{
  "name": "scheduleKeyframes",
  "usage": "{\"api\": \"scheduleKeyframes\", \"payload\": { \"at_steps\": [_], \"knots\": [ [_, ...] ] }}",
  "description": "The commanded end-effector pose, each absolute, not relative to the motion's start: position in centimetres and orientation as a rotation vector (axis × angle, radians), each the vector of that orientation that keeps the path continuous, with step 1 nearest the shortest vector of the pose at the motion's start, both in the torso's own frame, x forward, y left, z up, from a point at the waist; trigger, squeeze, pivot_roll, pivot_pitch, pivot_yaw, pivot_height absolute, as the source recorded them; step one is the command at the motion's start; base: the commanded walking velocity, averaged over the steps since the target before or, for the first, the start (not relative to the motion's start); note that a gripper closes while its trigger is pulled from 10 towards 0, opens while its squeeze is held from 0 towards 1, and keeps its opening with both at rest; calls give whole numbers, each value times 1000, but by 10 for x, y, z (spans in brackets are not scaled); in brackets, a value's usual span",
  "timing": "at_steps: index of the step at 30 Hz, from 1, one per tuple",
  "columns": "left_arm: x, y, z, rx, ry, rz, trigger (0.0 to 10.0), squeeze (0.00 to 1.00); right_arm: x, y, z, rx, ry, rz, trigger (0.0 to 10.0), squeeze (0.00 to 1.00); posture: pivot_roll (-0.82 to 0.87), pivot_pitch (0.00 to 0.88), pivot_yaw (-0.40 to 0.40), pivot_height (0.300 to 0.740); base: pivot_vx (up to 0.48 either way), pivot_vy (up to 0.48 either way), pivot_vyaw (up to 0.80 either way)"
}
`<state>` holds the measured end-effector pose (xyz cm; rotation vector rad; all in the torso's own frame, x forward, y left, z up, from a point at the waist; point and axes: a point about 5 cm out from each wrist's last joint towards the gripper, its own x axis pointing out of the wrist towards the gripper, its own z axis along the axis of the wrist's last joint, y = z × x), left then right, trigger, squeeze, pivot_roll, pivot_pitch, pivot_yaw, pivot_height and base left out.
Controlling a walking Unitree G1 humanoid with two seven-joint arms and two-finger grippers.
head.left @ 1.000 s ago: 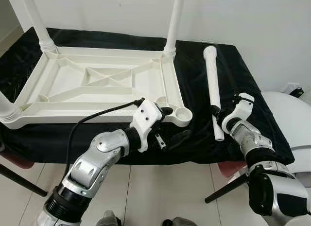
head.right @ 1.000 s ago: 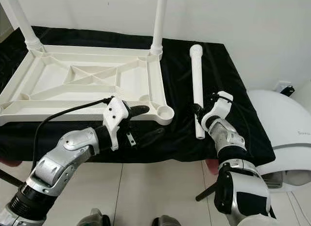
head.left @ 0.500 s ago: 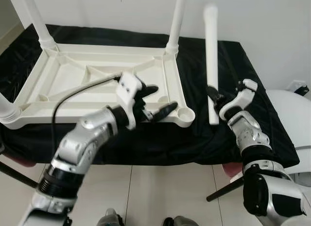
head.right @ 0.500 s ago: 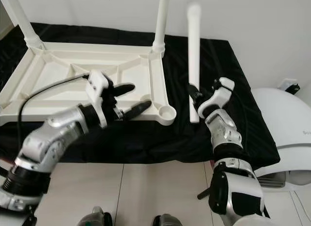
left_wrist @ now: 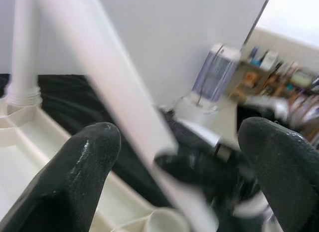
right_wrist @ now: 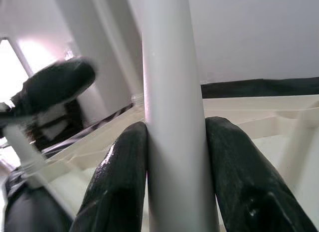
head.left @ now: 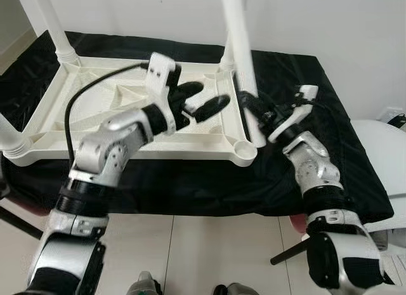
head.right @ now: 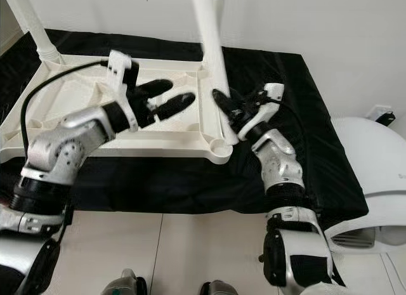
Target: Building children table
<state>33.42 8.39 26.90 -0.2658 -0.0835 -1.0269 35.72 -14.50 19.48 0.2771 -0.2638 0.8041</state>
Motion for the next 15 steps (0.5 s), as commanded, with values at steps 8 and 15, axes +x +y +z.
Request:
{"api": "scheduleKeyframes", "payload": {
  "at_steps": [8, 15],
  "knots": [
    [349, 82, 280, -411, -7, -1072, 10000, 0, 345, -132, 200, 264, -320, 952, 10000, 0, 50, 47, -21, 740, 0, 0, 0],
    [359, 84, 277, -456, 52, -1018, 10000, 0, 342, -131, 202, 262, -337, 963, 10000, 0, 46, 49, -17, 740, 0, 0, 0]
  ]
}}
